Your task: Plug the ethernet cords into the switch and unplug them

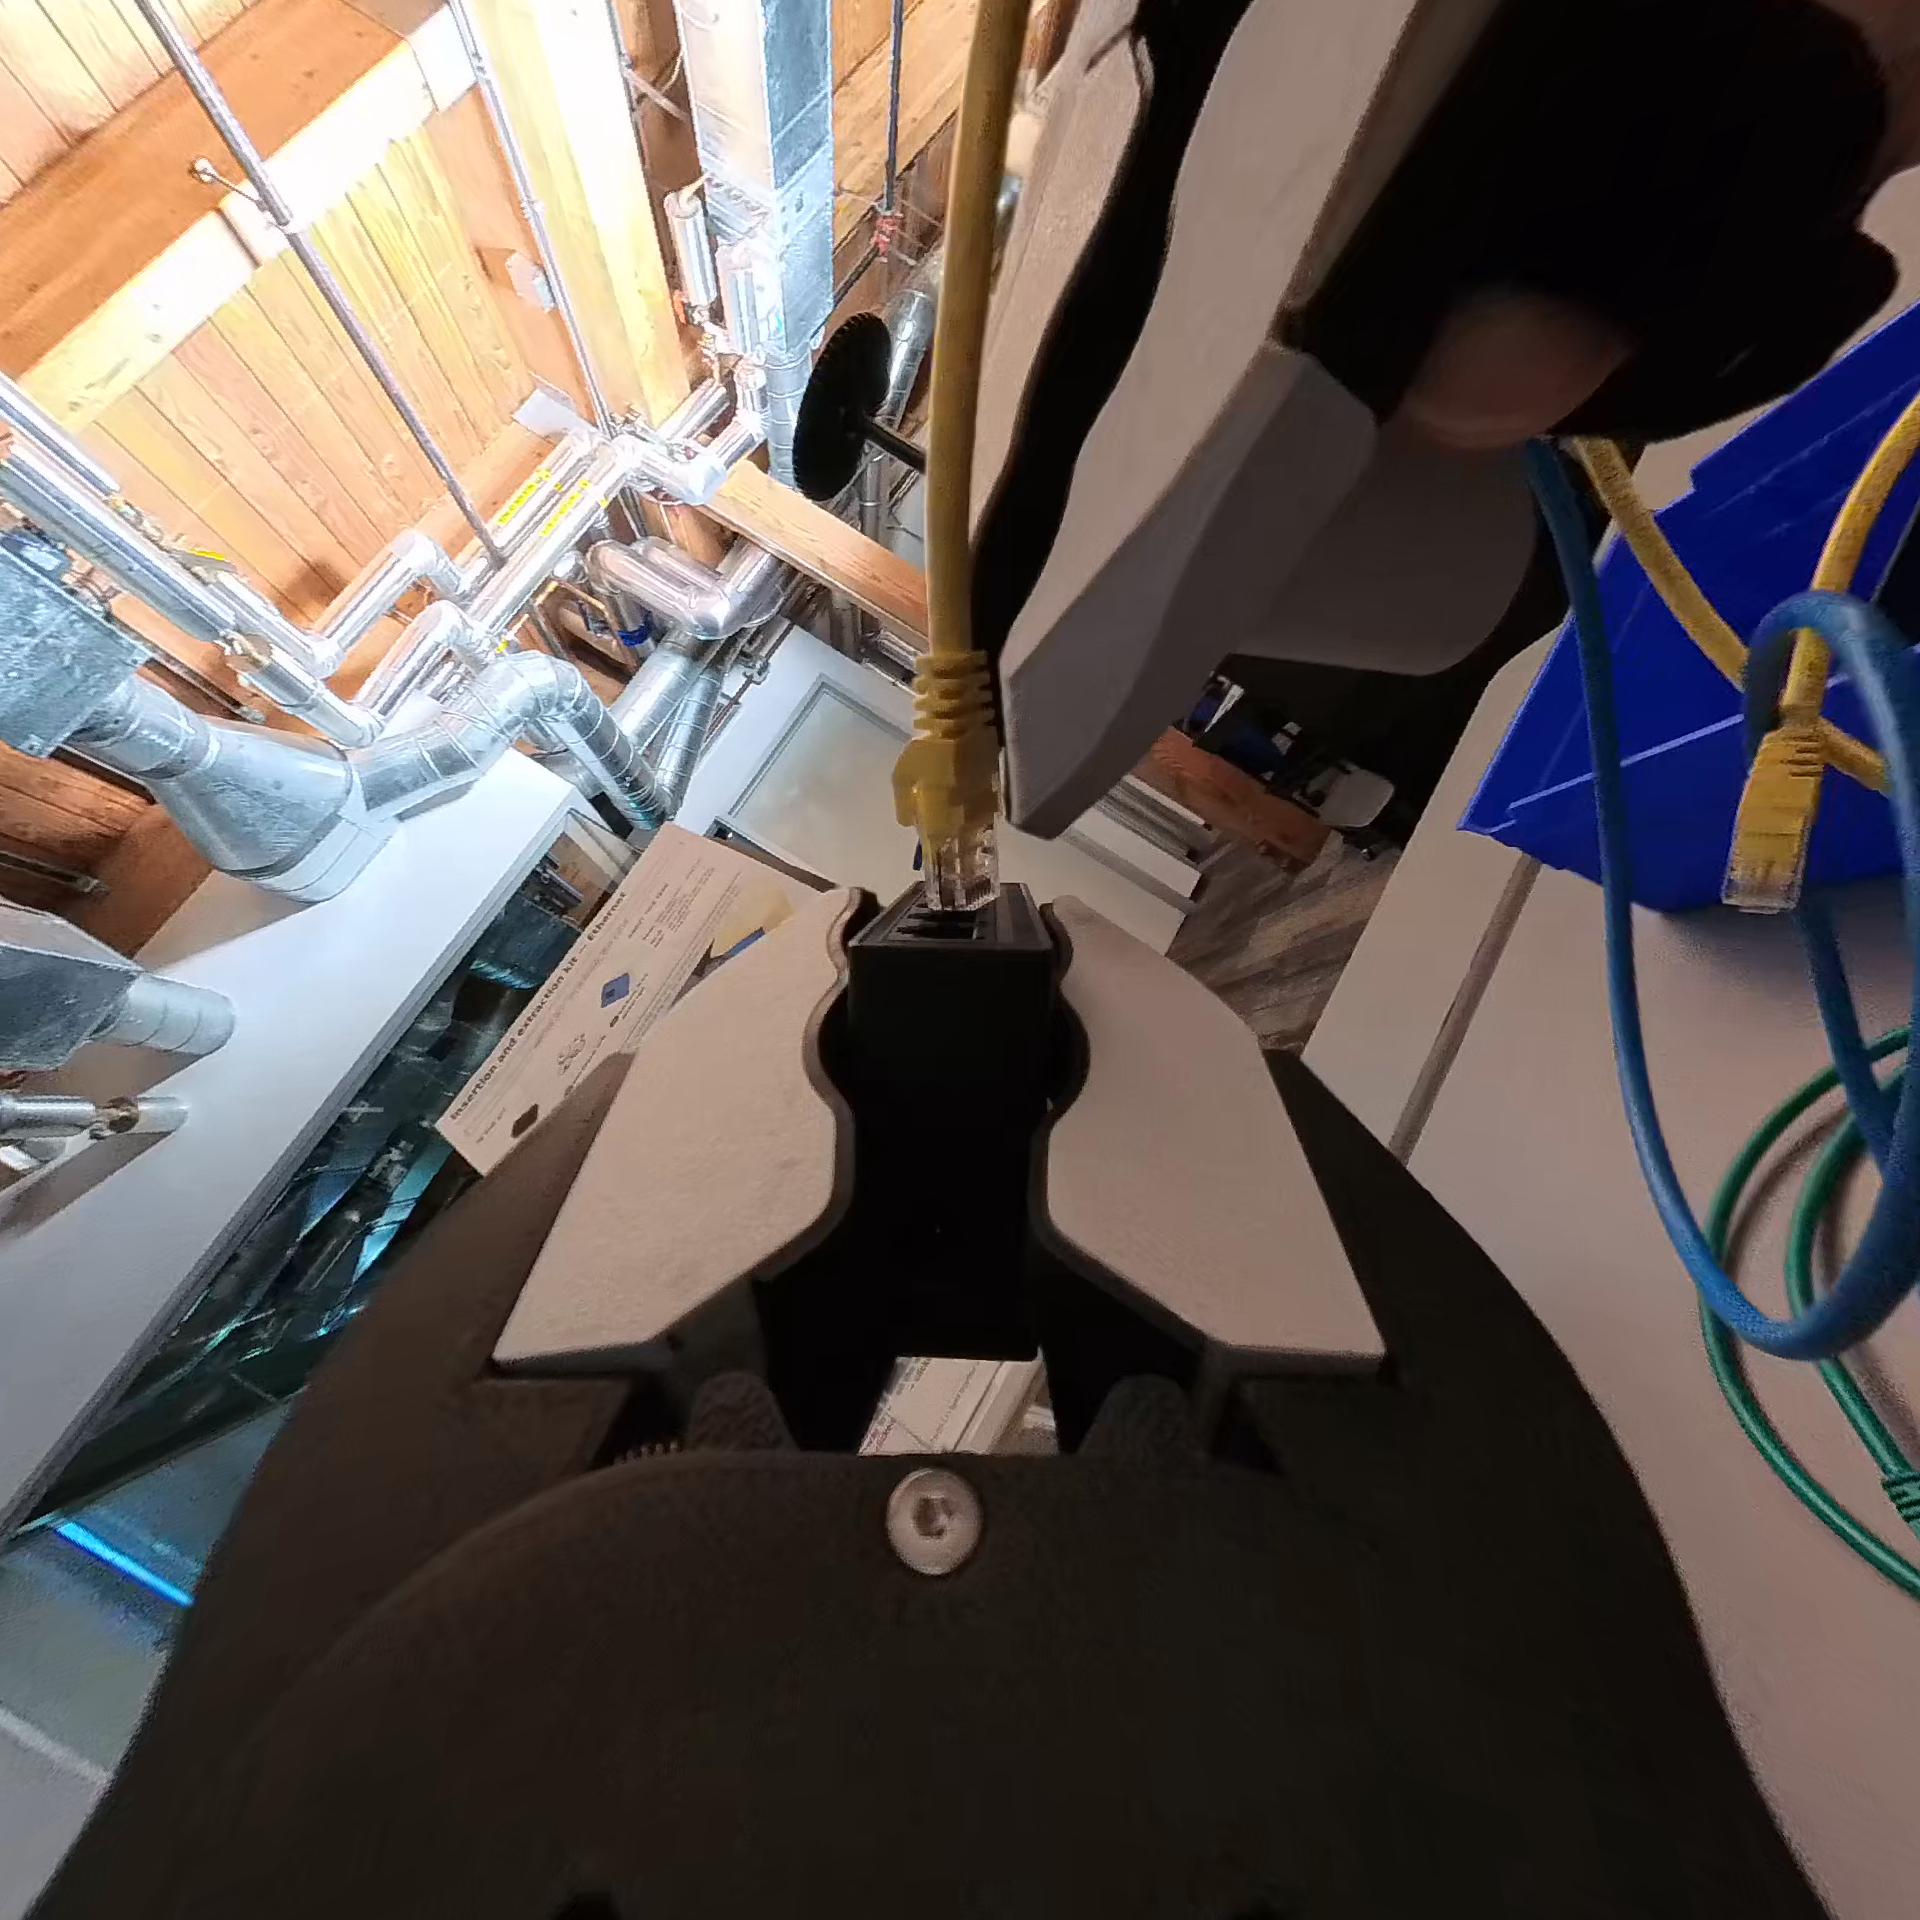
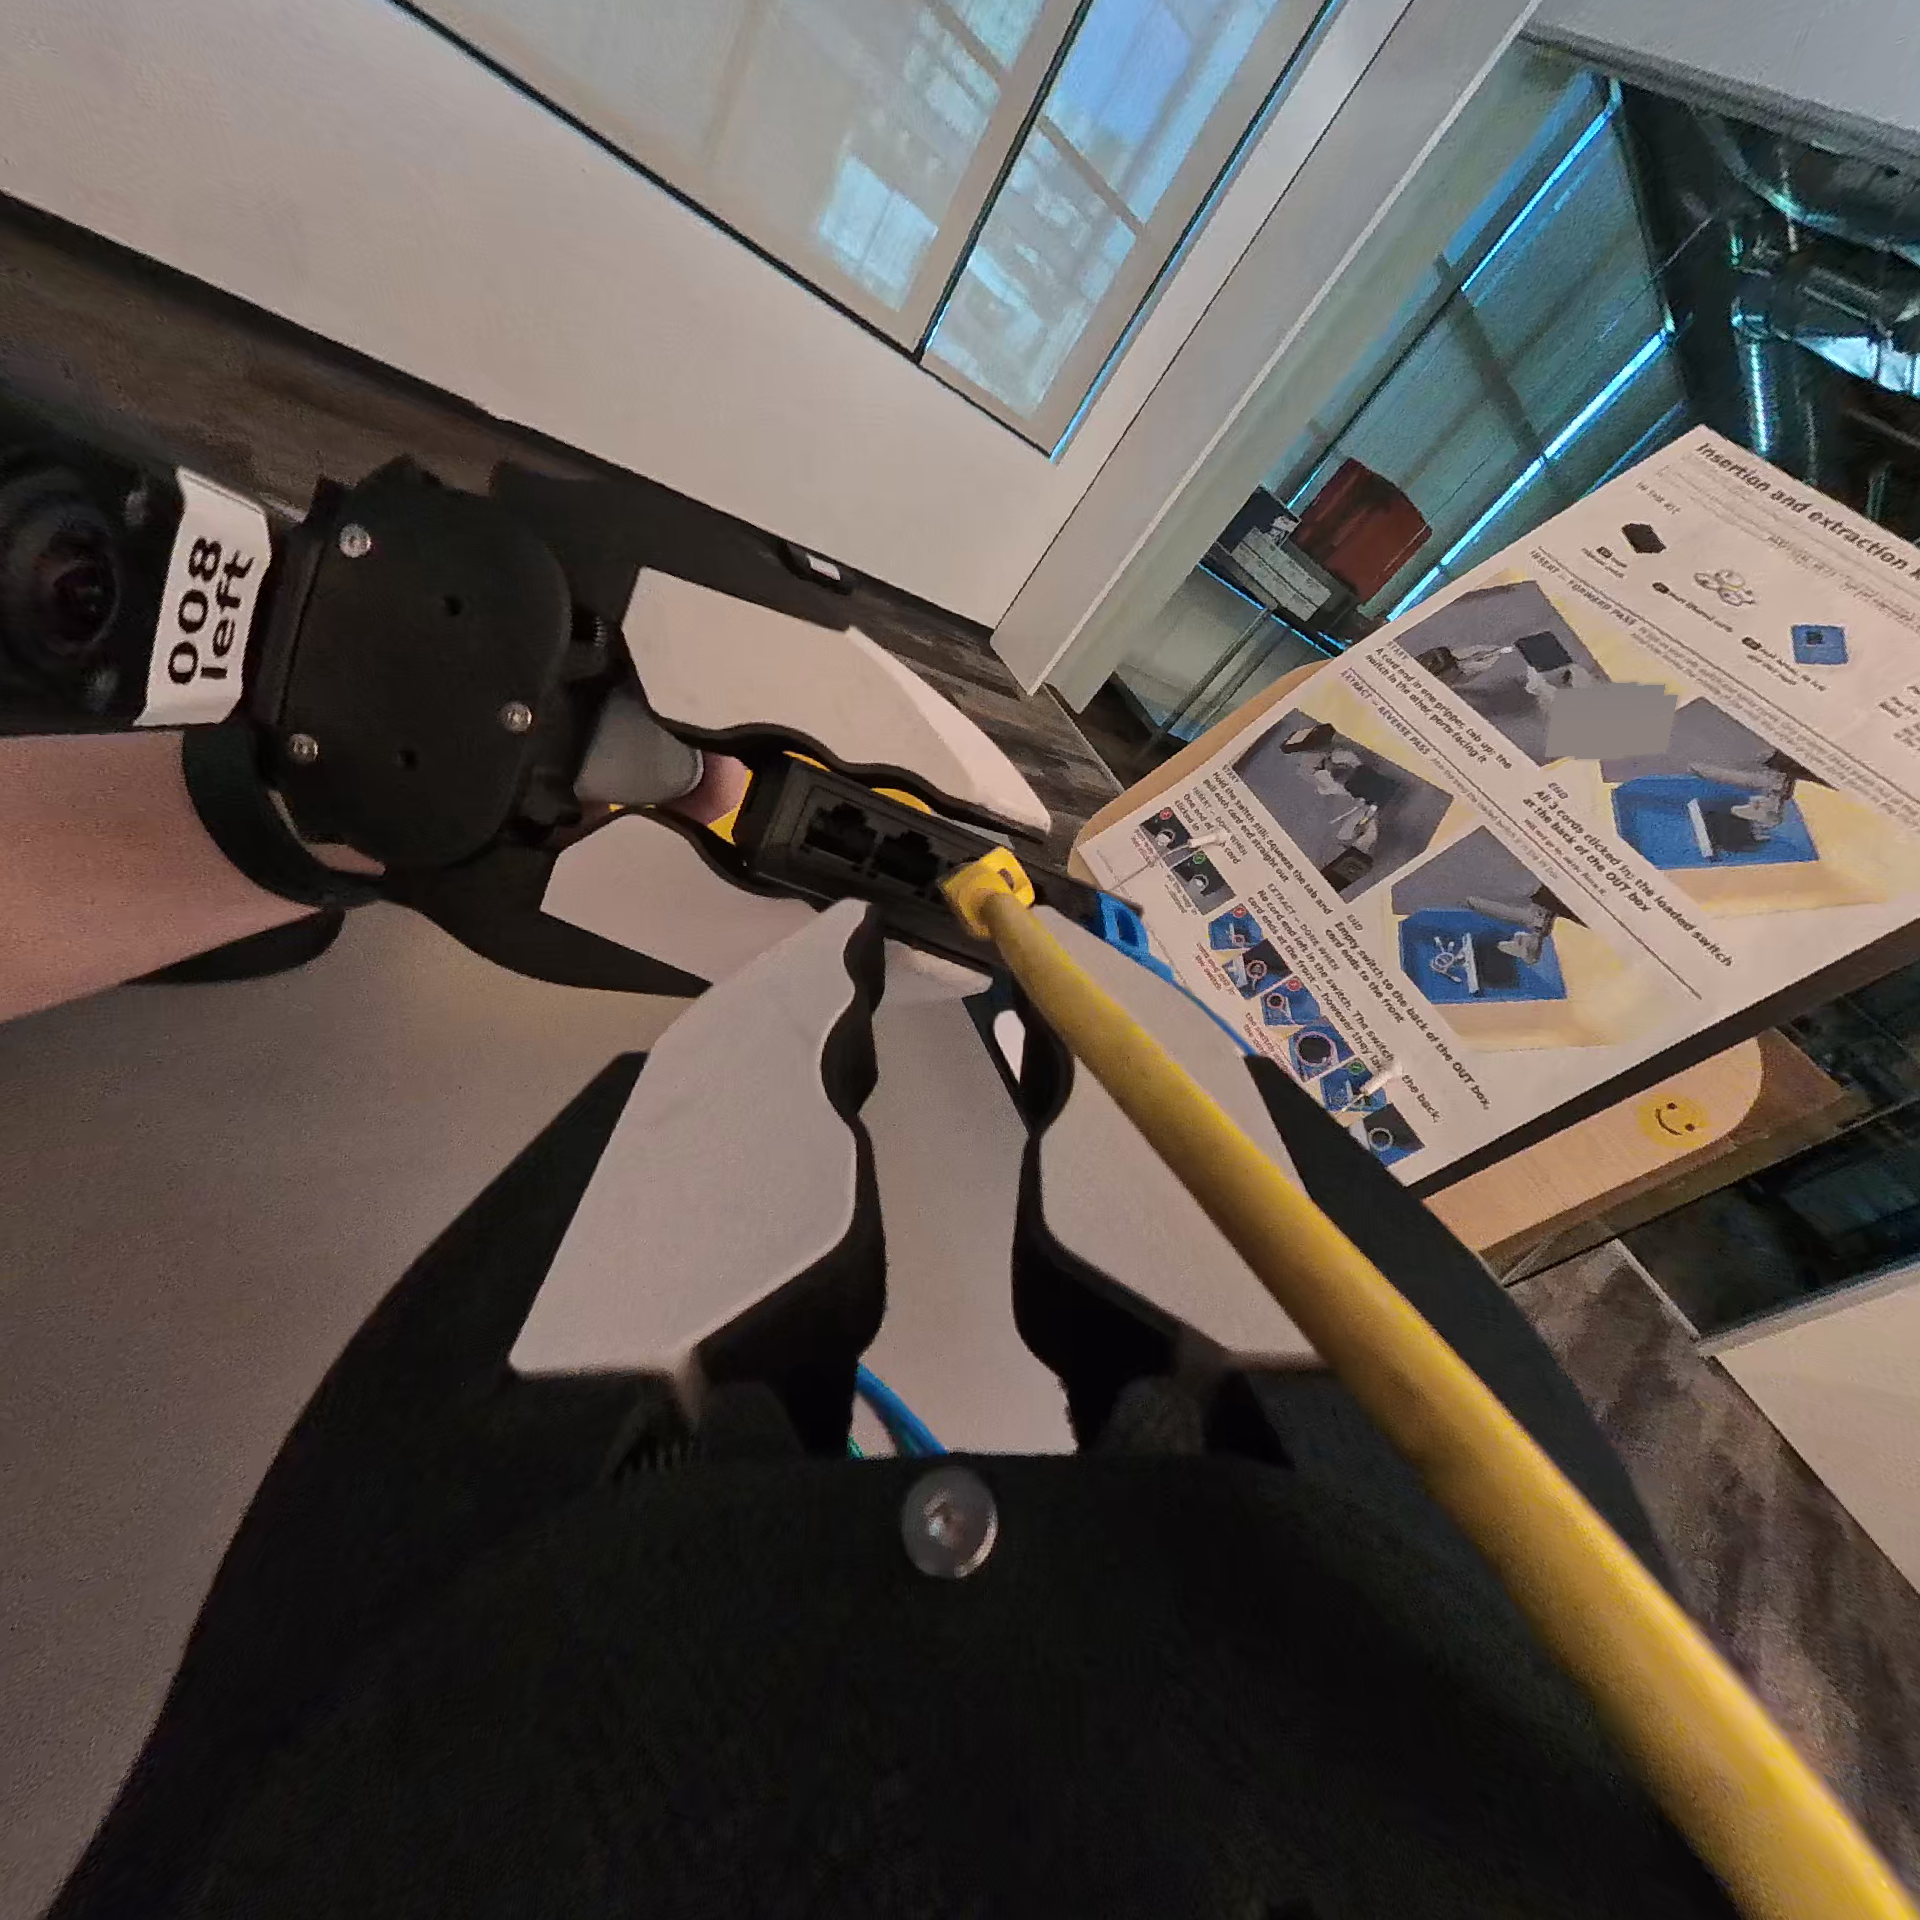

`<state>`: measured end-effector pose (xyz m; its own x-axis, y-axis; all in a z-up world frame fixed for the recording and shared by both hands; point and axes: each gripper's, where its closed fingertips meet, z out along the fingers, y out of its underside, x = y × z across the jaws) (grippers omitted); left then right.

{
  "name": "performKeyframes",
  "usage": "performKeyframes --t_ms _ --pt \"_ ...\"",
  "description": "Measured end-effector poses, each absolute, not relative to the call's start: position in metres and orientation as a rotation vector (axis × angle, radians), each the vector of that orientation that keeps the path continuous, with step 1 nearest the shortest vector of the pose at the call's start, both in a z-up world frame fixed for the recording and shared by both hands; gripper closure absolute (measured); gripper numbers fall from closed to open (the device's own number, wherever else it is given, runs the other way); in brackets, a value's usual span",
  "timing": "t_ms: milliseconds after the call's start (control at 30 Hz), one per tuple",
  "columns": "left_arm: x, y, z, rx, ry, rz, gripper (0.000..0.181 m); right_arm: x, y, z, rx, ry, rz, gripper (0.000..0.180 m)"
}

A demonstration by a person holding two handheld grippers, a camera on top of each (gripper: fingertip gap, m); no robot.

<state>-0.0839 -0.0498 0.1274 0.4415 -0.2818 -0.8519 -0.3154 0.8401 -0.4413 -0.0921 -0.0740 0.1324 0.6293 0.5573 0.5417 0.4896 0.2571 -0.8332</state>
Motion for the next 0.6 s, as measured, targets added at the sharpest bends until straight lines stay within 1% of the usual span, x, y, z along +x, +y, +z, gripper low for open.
performKeyframes --t_ms 33,433,600 --pt "-0.084 -0.049 0.128 -0.607 1.127 0.033 0.152 -0.093 -0.073 0.133 -1.376 -0.961 0.059 0.156" --pt "-0.086 -0.043 0.135 -0.598 1.022 0.144 0.153 -0.097 -0.068 0.14 -1.354 -0.872 0.068 0.157" --pt "-0.085 -0.043 0.138 -0.585 0.979 0.188 0.152 -0.094 -0.066 0.144 -1.351 -0.813 0.058 0.164"
